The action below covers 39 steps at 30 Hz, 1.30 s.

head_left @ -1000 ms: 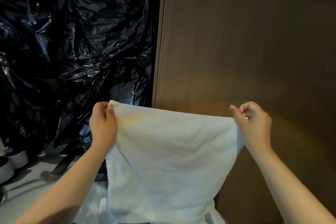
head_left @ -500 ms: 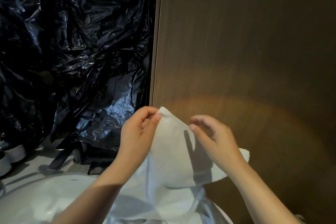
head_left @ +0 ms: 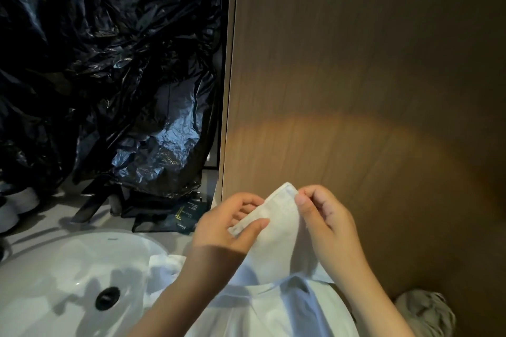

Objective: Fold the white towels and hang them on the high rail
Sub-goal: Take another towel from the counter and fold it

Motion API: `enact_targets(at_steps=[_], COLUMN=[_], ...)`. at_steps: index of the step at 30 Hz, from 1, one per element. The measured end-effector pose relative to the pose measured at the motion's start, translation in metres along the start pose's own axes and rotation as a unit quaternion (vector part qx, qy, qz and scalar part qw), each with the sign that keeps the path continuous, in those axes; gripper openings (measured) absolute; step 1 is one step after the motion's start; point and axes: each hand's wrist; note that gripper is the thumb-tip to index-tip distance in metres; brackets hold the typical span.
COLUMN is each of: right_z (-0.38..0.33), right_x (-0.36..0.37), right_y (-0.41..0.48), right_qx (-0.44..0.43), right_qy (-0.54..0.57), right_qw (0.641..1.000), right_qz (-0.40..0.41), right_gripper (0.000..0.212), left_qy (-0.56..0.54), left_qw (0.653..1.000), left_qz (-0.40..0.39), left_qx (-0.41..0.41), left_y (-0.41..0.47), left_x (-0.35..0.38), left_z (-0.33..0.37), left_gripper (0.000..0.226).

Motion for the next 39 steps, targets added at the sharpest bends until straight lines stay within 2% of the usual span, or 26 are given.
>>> enact_targets(at_steps=[2,6,10,13,18,20,22,28,30,34,39], right_z=[-0.001,-0.004,-0.006,-0.008,-0.008,-0.009,-0.012,-0.026,-0.031,-0.038,-0.042], right_x=[-0.001,-0.003,-0.004,-0.006,-0.012,-0.015,-0.020,-0.035,-0.036,-0.041,-0.046], right_y=[-0.002,-0.003,-0.004,-0.005,-0.004,-0.004,-0.004,0.002,0.004,0.008,0.014], right_qx=[-0.008,-0.012,-0.035,-0.050,-0.069,-0.074,-0.082,-0.096,-0.116,-0.144,-0.170], right_qy=[0.010,0.020,-0.001,-0.002,-0.025,-0.023,-0.037,-0.084,-0.118,-0.173,-0.184], right_qw=[1.000,0.998,0.999,0.998,0.997,0.997,0.995,0.989,0.984,0.973,0.968], right_qz=[-0.025,-0.055,-0.036,-0.024,-0.015,-0.026,-0.050,-0.067,-0.071,-0.060,-0.021], right_gripper=[0.017,0.007,0.014,0.013,0.003,0.016,0.025,0.013,0.007,0.014,0.009], left_qy=[0.010,0.007,0.017,0.048,0.103,0.114,0.113,0.056,0.081,0.154,0.185], left_qw=[1.000,1.000,1.000,0.999,0.994,0.993,0.993,0.996,0.993,0.983,0.976], left_qz=[0.007,0.000,-0.013,-0.016,-0.037,-0.024,-0.013,-0.061,-0.083,-0.099,-0.103], left_qx=[0.000,0.016,0.012,0.005,0.015,0.011,0.017,0.021,0.005,-0.024,-0.040], left_y=[-0.003,-0.004,-0.007,-0.010,-0.016,-0.016,-0.015,-0.010,-0.010,-0.011,-0.011], left_x=[0.001,0.004,0.006,0.002,-0.002,-0.004,-0.007,-0.013,-0.012,-0.014,-0.022], left_z=[-0.003,0.000,-0.002,-0.013,-0.028,-0.028,-0.026,-0.022,-0.027,-0.041,-0.053], left_gripper=[0.033,0.017,0.019,0.005,0.017,0.016,0.014,0.001,0.006,0.012,0.014])
Point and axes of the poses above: each hand's wrist, its own y-axis towards the middle knuckle, its own x-axis out of the palm, z = x × y, and after that the axes turned 14 degrees about -z, right-handed
